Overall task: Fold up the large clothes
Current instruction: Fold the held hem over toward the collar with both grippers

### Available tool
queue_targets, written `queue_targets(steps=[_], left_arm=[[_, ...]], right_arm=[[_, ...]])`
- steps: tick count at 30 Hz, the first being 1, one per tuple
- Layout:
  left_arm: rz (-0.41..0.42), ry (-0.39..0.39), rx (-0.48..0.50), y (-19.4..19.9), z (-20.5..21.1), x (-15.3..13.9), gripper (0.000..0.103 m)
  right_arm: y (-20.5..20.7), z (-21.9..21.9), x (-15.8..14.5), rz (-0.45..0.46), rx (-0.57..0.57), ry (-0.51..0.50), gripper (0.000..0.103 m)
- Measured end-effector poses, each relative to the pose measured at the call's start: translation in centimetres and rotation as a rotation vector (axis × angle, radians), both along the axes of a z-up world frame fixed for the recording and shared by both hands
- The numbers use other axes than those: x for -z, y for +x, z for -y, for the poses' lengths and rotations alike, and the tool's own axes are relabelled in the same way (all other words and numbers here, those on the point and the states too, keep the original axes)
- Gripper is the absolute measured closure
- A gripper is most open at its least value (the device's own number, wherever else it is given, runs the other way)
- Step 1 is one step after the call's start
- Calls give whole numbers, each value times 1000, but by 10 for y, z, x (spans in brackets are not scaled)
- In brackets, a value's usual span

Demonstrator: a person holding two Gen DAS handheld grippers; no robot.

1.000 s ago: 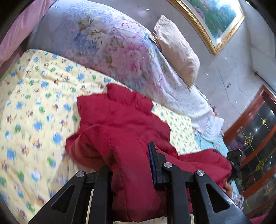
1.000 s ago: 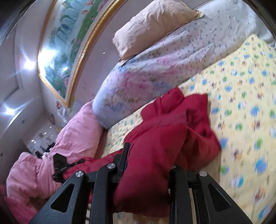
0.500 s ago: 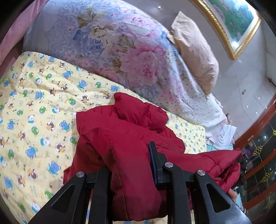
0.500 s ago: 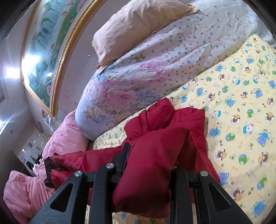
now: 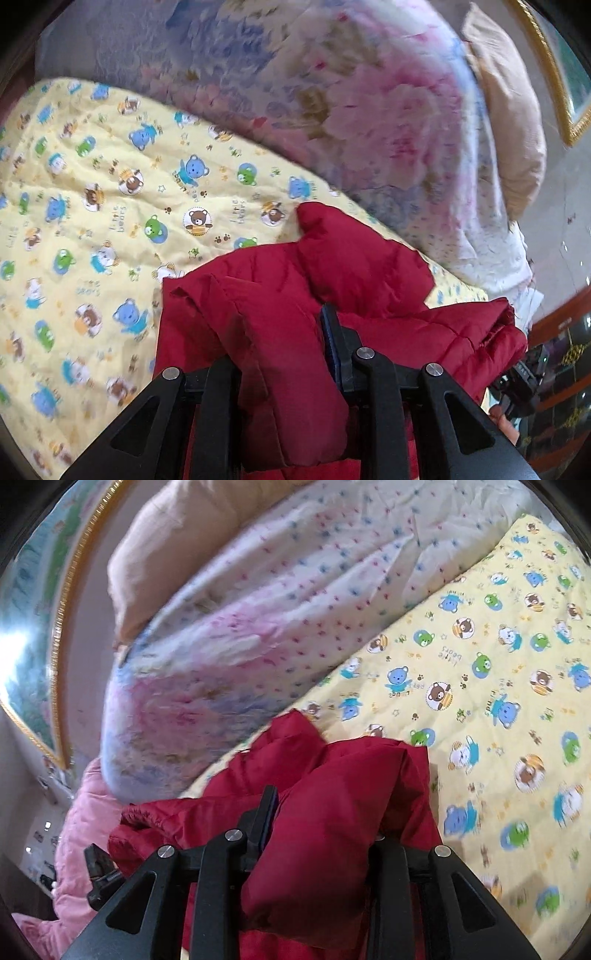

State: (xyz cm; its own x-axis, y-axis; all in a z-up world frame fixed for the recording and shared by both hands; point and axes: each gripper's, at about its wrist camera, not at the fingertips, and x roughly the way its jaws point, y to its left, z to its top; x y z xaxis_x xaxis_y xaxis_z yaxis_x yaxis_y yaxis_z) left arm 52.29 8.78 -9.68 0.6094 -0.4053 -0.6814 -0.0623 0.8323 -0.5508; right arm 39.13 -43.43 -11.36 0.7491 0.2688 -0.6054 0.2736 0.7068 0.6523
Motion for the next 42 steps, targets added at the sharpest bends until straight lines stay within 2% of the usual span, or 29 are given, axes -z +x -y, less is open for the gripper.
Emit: queue_targets(steps=[7,12,15,19,25,27,31,34,36,38,42], left_arm=[[-22,-47,-16,46,-4,42,78],[-33,-38,0,66,-3,53,78],[-35,-15,21,67,-3,44,77],[11,-5,56,49,-12,18,73],[97,86,65,1,-15,-19,63],[133,95,69,-21,-12,-31,62],[172,76,139,-59,10,-40,52],[170,54,273,-79,49,-32,52],[164,101,346,-84,79,-26,52],[160,206,382,-85,110,-16,52],[104,255,399,-67,137,12,52]], right_arm=[[23,16,36,3,66,68,71],[32,24,52,-9,119,117,71],[36,29,58,-19,138,142,72],[40,30,63,-18,144,151,72],[46,26,63,-26,142,117,72],[47,28,65,-31,146,114,72],[54,28,67,-43,148,104,72],[58,27,66,-51,149,88,71],[60,26,65,-59,150,85,70],[60,26,62,-71,150,84,69],[54,19,39,-68,133,39,63]])
